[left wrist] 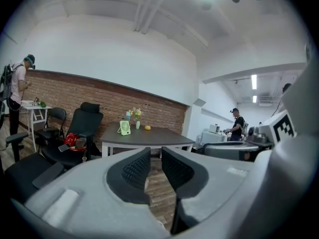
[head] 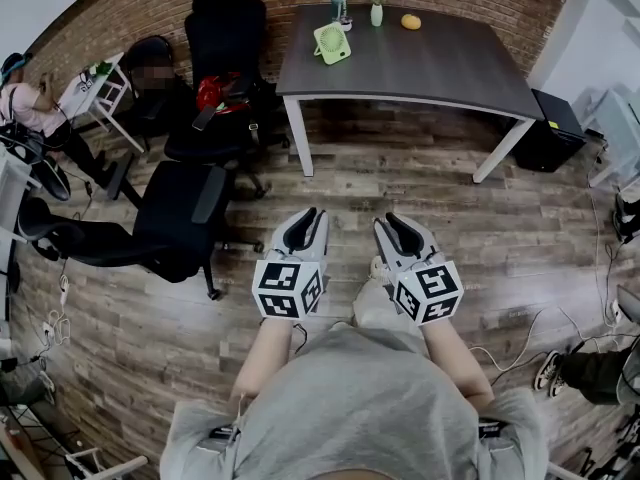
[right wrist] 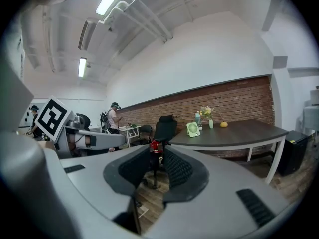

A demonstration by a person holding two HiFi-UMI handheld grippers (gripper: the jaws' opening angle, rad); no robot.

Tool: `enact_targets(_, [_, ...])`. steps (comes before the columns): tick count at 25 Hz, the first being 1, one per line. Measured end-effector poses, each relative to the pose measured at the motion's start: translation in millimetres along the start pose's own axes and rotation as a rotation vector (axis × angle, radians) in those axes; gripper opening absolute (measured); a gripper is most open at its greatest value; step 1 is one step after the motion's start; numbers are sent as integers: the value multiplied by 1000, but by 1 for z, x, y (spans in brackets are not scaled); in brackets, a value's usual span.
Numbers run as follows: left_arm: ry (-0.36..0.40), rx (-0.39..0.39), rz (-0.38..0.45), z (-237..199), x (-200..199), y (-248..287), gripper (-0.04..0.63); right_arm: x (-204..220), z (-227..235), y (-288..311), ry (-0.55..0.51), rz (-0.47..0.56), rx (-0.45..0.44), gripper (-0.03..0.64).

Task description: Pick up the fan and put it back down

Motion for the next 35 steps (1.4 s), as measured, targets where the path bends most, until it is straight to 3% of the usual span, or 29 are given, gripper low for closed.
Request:
enact_targets(13, [9, -51, 7, -18, -14, 71, 175, -18, 77, 56, 21, 18, -44, 233])
enact_targets(23, [-3, -45, -1, -32, -30, 162, 216, -36, 155, 113, 33, 35, -39, 268])
enact_targets(35, [-45, -70, 0, -34, -71, 277, 215, -75, 246, 185, 19, -3, -122, 282])
Point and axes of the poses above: the fingertips, and each gripper's own axes: y forward along the fingers, z to its right, x out of its underside, the point moved 1 cm from there along -y, backward along the fingers, and after that the axes turned 11 degrees about -x, right-handed, at the moved point
